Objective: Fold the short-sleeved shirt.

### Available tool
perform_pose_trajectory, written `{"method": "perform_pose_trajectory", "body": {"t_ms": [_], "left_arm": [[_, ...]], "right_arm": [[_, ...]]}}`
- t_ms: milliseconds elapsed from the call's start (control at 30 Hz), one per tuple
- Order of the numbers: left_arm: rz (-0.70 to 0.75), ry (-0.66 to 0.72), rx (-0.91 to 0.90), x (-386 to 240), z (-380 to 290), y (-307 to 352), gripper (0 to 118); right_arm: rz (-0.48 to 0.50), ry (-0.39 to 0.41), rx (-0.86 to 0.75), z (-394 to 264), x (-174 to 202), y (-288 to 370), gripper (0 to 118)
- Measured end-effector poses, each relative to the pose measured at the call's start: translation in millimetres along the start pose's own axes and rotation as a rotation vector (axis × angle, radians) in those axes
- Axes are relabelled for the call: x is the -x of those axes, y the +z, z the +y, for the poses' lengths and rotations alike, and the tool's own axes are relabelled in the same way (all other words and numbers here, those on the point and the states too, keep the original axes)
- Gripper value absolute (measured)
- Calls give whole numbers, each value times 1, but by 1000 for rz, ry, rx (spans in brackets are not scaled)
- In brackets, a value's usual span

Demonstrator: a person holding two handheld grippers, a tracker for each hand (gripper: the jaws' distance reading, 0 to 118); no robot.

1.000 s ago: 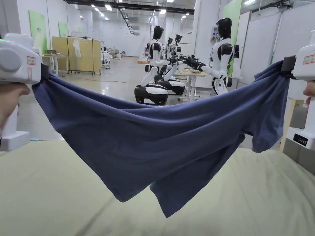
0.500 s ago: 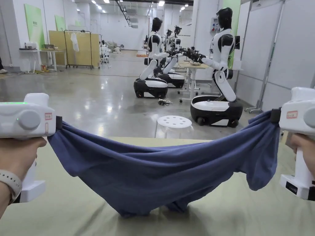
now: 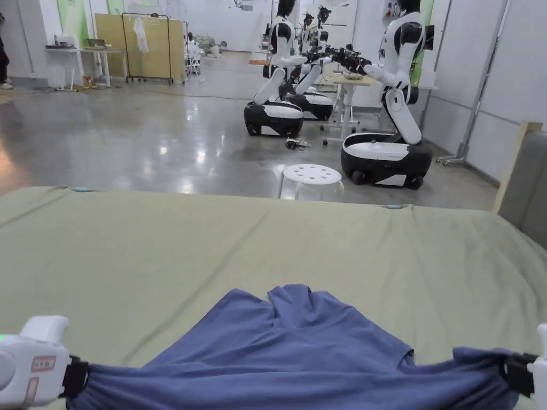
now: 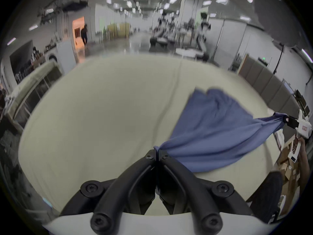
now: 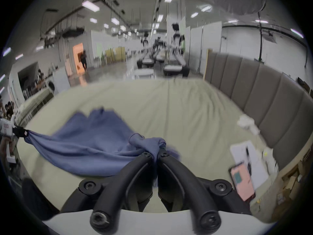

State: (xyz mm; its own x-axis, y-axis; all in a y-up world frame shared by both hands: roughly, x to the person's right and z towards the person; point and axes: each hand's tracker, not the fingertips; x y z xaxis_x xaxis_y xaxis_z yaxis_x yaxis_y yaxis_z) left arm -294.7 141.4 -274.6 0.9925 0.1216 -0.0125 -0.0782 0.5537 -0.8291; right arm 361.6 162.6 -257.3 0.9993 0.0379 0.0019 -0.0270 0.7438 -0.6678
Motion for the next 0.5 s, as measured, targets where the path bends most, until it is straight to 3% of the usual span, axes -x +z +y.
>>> {"method": "perform_pose_trajectory", "body": {"t_ms": [100, 133, 200, 233, 400, 467, 500], "left_arm": [[15, 22, 12, 1, -25, -18, 0], [18, 35, 6, 0, -27, -16, 8], [81, 48, -48, -6, -21, 1, 98], [89, 21, -102, -13, -17, 17, 118], [54, -95, -689, -71, -8, 114, 117], [29, -122, -789, -93, -8, 132, 116], [43, -143, -825, -104, -8, 138, 114]], "right_arm": [[-7, 1, 99, -35, -2, -27, 10], [6, -12, 123, -40, -2, -31, 18], [-44, -6, 98, -34, 0, -25, 71], [-64, 23, 31, -24, 3, -12, 88], [43, 22, -380, 24, 56, 76, 92], [104, 9, -548, 32, 81, 97, 91], [85, 5, -616, 32, 96, 106, 91]]}}
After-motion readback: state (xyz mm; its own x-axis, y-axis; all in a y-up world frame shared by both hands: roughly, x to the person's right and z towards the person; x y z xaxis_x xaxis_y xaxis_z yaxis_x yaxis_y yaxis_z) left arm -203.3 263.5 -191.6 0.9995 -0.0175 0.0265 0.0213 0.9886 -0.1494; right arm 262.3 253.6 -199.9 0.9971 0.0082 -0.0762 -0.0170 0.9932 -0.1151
